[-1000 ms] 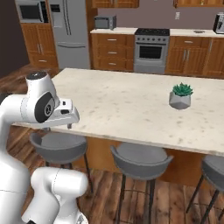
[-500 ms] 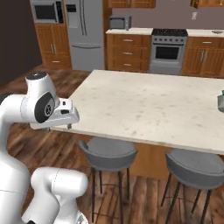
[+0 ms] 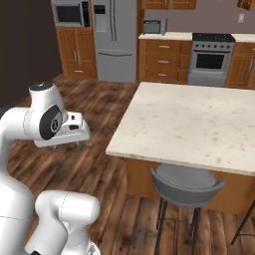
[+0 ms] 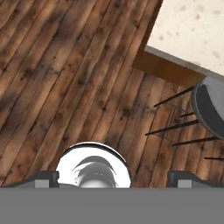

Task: Move the hot dog bun to the plate on the dining table and place the condiment next to that plate. Then navigate to the fridge and take the sausage and place it on the plate as well.

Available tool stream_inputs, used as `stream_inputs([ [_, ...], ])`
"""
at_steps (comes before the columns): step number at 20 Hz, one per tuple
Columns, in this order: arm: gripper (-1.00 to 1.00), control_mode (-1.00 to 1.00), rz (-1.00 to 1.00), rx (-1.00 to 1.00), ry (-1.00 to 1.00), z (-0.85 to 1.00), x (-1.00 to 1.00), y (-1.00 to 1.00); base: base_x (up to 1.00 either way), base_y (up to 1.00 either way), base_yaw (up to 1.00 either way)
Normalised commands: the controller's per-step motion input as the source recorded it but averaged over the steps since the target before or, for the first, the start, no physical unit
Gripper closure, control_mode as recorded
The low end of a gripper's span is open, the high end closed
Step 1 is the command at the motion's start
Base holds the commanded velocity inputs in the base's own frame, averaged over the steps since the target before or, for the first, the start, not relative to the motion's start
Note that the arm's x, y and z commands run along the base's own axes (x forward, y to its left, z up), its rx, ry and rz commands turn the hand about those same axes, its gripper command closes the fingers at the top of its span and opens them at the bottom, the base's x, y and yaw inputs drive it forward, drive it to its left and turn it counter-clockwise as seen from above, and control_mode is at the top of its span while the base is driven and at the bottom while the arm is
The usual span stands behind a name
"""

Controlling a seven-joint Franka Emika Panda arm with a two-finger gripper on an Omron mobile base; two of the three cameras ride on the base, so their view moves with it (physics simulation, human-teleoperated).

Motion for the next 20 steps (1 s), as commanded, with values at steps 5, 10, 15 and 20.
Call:
stream_inputs([
  [5, -1.00, 1.00, 0.00, 0.00, 0.00, 0.00, 0.00, 0.00, 0.17, 1.00, -0.03],
  [10, -1.00, 1.00, 0.00, 0.00, 0.00, 0.00, 0.00, 0.00, 0.42, 1.00, -0.09],
  [15, -1.00, 1.00, 0.00, 0.00, 0.00, 0.00, 0.00, 0.00, 0.87, 0.81, -0.20],
  [20, -1.00, 1.00, 0.00, 0.00, 0.00, 0.00, 0.00, 0.00, 1.00, 0.62, -0.24],
])
